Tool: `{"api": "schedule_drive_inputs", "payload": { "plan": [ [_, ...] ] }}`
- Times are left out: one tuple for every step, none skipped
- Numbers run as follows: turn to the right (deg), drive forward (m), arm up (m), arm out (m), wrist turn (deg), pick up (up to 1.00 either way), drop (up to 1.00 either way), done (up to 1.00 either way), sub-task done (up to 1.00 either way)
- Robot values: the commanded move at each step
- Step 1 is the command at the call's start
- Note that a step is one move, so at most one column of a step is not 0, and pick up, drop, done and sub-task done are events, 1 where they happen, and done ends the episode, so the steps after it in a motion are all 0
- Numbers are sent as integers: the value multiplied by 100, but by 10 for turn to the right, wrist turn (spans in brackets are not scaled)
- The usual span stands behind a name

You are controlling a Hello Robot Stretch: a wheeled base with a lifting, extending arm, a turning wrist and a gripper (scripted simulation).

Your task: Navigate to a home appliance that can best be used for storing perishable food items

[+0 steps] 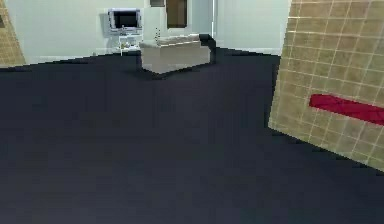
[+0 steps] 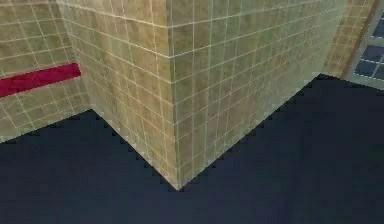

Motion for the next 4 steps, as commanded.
{"api": "schedule_drive_inputs", "payload": {
  "plan": [
    [-390,0,0,0,0,0,0,0,0],
    [0,100,0,0,0,0,0,0,0],
    [-30,0,0,0,0,0,0,0,0],
    [0,80,0,0,0,0,0,0,0]
  ]
}}
